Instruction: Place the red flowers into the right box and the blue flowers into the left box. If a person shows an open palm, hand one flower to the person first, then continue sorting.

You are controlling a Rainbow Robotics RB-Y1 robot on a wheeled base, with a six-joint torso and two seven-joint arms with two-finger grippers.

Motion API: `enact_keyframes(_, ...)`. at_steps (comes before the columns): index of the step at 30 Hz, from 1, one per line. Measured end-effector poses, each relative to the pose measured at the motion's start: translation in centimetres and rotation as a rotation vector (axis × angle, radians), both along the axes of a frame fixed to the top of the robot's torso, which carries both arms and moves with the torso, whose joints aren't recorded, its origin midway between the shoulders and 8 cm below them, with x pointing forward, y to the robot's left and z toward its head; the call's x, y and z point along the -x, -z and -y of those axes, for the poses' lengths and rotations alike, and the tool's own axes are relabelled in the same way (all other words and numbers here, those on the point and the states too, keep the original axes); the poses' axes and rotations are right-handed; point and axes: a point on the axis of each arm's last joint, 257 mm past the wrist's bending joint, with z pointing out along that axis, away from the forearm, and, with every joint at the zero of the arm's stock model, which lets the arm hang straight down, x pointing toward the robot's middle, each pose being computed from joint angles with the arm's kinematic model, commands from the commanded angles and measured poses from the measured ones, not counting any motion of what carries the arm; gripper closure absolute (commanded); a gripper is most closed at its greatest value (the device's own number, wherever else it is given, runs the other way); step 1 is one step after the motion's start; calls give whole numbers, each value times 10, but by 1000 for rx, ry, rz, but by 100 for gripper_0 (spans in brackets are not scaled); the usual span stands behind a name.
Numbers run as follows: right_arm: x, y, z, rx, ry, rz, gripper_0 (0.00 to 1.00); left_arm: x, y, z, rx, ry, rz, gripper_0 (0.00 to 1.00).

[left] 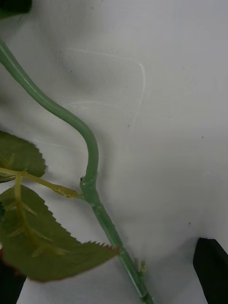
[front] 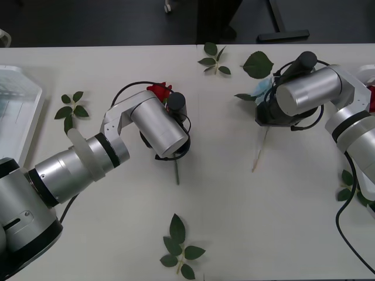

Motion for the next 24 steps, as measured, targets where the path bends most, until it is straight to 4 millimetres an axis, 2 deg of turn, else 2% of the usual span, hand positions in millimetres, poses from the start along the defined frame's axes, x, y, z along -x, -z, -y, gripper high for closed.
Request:
enact_keyframes(4,3,0,-9,-54,2,-18,100,0,0,0,3,-2,-8,0)
enact_keyframes(8,12,-8,-9,-110,-38,-64,100,-1,0,0,5,-6,-17,0)
enact_keyframes(9,14,-13,-8,-111,-87,-74,100,-1,0,0,5,-7,-19,14)
enact_keyframes(10,16,-19,-7,-108,-148,-77,100,-1,0,0,6,-8,-21,21)
enact_keyframes(13,20,-42,-9,-105,-331,-59,100,-2,0,0,6,-9,-25,71)
enact_keyframes(15,26,-60,-21,-169,-394,-47,100,-2,0,0,3,-3,-26,89)
enact_keyframes(19,42,-103,-63,-381,-519,-6,100,-2,0,-1,-9,16,-29,97)
enact_keyframes(21,52,-123,-86,-439,-673,55,100,-2,0,-1,-11,20,-29,99)
enact_keyframes(24,62,-144,-110,-444,-899,177,100,-2,0,0,-12,21,-29,100)
